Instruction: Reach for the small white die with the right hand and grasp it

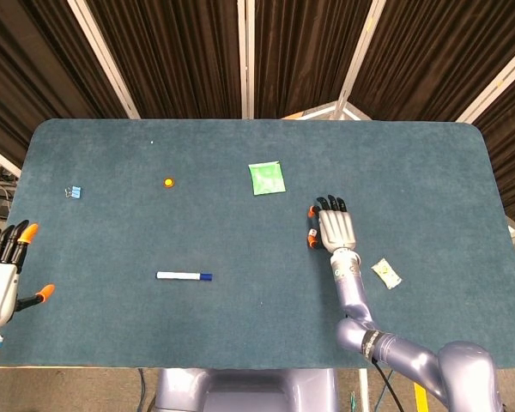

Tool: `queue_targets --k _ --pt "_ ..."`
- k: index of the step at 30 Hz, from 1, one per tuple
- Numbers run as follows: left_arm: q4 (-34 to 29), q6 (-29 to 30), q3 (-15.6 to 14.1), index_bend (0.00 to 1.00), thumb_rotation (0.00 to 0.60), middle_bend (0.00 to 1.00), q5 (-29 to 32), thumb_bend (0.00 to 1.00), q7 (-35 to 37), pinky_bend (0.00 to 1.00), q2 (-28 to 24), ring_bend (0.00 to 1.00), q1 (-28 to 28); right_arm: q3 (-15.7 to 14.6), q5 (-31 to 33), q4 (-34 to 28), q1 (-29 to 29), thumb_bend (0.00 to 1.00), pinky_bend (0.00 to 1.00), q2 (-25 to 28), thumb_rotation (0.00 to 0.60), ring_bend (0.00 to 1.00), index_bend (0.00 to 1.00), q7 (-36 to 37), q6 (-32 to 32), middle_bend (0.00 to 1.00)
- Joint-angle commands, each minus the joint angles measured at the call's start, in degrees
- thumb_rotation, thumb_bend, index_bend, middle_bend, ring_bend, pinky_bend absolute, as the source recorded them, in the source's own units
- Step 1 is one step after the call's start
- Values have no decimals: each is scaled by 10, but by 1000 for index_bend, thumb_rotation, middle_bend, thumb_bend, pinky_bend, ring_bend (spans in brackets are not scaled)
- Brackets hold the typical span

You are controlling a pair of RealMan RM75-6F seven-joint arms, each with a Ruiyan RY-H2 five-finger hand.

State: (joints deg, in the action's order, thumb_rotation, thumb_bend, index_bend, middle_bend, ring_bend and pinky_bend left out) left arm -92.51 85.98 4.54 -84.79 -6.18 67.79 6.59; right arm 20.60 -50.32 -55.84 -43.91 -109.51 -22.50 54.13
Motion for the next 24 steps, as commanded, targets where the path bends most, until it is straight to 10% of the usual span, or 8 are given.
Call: queue_targets --k 1,24 --pt "0 0 0 0 600 0 0 0 0 0 0 0 0 0 0 5 0 231 0 -2 600 0 376 2 -1 125" --pt "0 -3 -2 0 600 0 0 0 6 0 -1 0 2 0 -6 -3 5 325 0 1 600 0 610 -9 24 271"
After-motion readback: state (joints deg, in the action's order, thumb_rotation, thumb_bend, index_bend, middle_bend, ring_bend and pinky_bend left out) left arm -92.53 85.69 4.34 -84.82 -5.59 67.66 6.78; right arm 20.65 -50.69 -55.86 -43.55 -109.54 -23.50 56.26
